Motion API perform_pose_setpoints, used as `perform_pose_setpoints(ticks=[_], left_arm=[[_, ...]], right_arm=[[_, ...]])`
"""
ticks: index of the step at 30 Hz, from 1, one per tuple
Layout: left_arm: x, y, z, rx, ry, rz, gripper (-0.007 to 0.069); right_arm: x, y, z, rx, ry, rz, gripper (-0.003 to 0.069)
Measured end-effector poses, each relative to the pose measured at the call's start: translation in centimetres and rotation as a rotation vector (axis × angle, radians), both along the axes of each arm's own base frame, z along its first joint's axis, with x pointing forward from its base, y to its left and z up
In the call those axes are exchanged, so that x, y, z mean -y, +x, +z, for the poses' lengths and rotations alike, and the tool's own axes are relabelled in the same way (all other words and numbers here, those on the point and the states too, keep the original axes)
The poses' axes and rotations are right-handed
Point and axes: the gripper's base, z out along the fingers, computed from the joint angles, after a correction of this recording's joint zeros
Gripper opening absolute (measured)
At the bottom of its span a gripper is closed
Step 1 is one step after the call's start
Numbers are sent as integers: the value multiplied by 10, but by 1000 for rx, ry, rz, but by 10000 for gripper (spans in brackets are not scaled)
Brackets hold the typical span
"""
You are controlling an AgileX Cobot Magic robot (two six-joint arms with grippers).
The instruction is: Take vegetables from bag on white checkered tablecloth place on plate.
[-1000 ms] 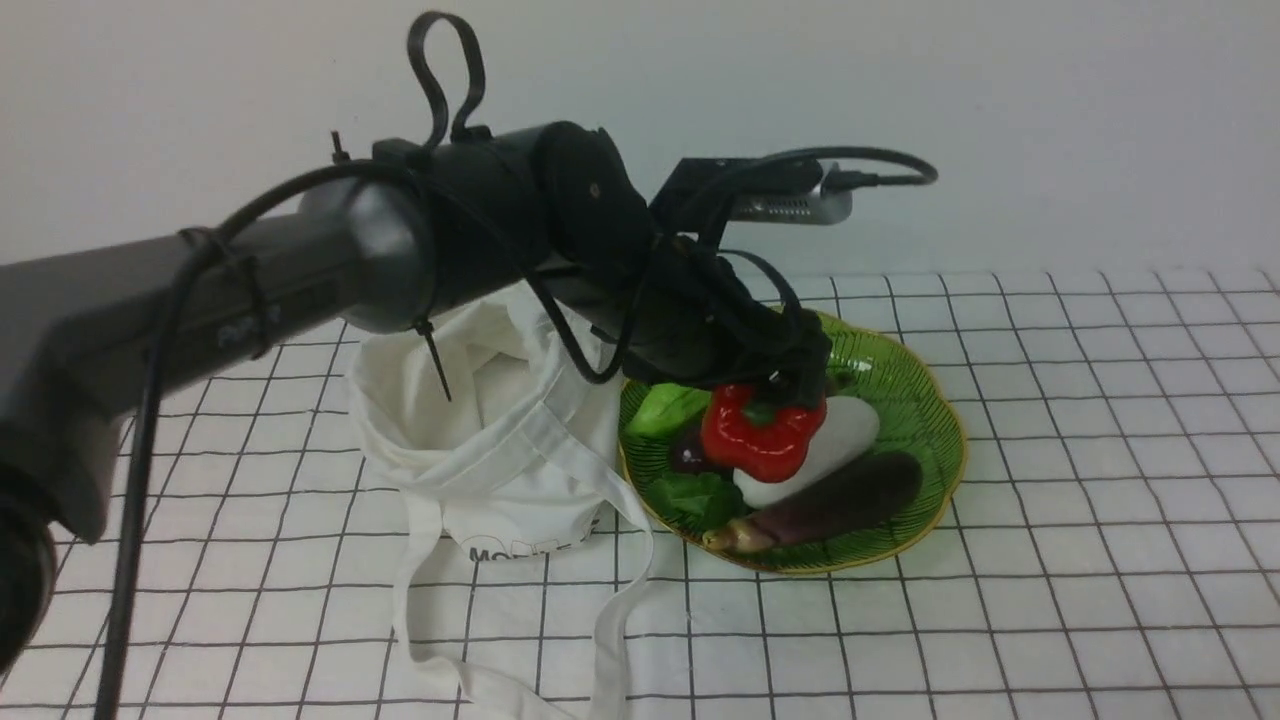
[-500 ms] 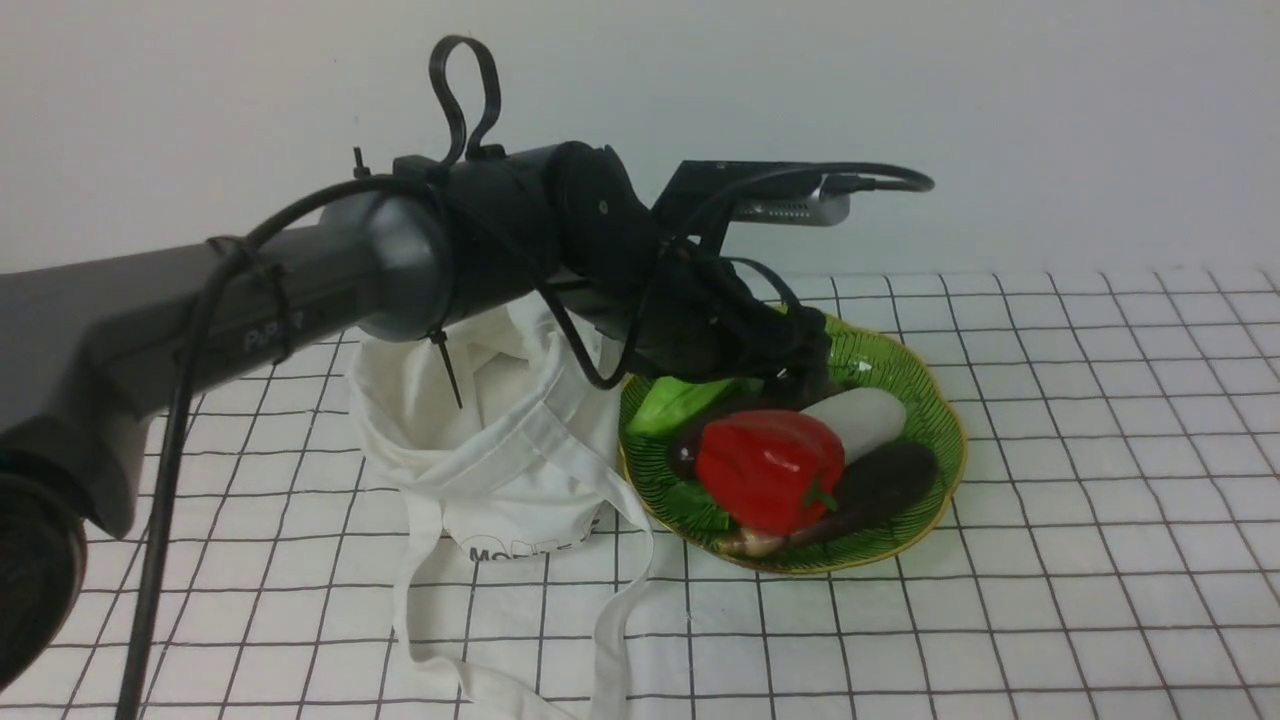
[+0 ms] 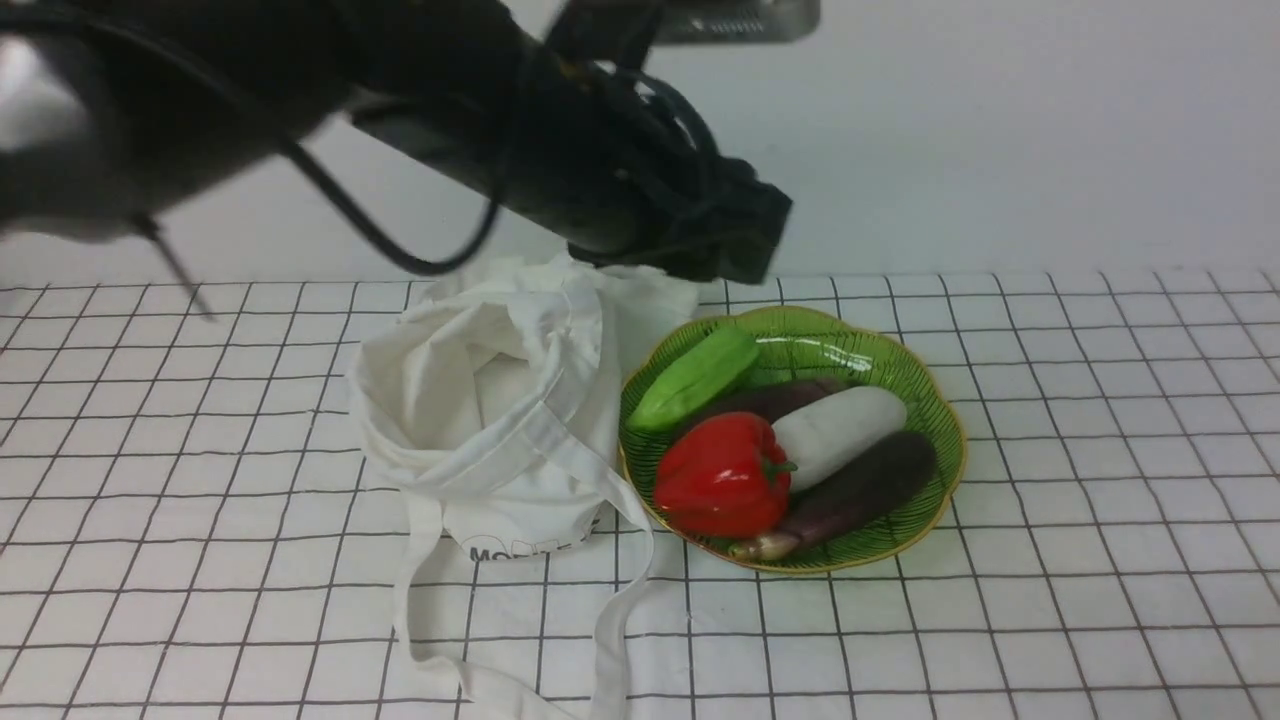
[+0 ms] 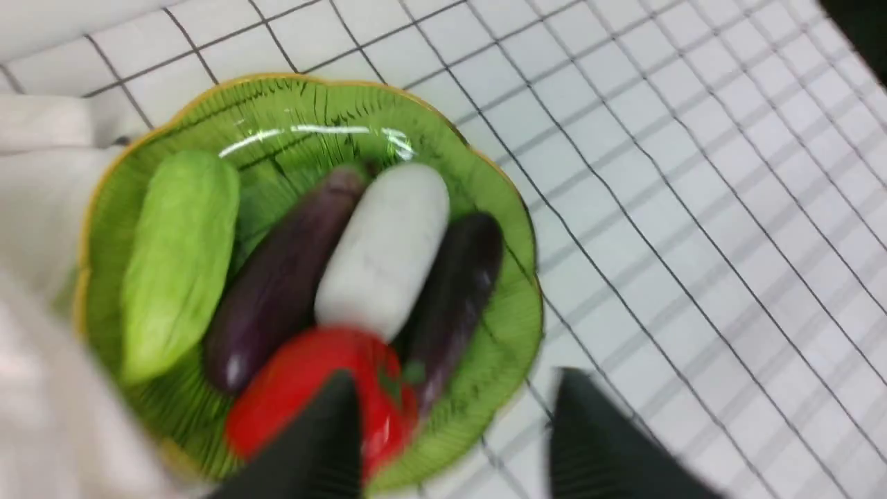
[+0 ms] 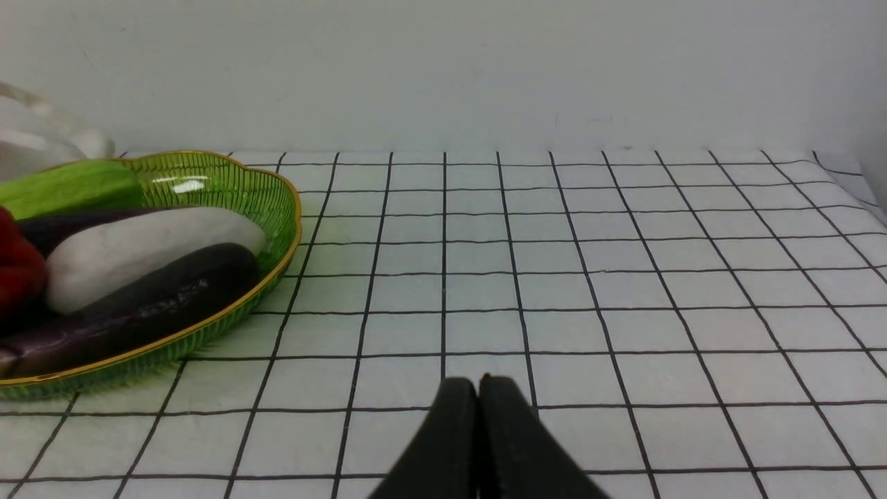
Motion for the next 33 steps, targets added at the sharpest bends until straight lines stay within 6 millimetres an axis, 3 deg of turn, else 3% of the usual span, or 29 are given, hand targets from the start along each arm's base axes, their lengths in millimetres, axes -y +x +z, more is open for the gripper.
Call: perform_pose_setpoints(ticks=[1,4,6,10,13,14,17,20,26,33], left_arm=[[-15,-15,18,10,25,-11,148],[-45,-54,52,46,90,-30,24],[-62,-84,71,73,99,-41,1],[-89,-138,89,141,51,-50,-8],[-108,-172,77,195,20,-34,-8],[-117,-188,68,230,-13,-17,-8],[-132,-213,32,300,-111,43,-8],[-143,-225,-3,388,-190,114,-8],[-165,-250,-53,581,-331,219,-8],[-173,-264,-94,602,-350,228,-8]], right_arm=[[0,0,0,0,0,0,-18],[0,0,0,0,0,0,-18],[0,0,0,0,0,0,-18],[0,0,0,0,0,0,-18],[0,0,0,0,0,0,-18],[0,0,0,0,0,0,-18],[0,0,0,0,0,0,-18],[0,0,0,0,0,0,-18],[0,0,0,0,0,0,-18],[0,0,0,0,0,0,-18]])
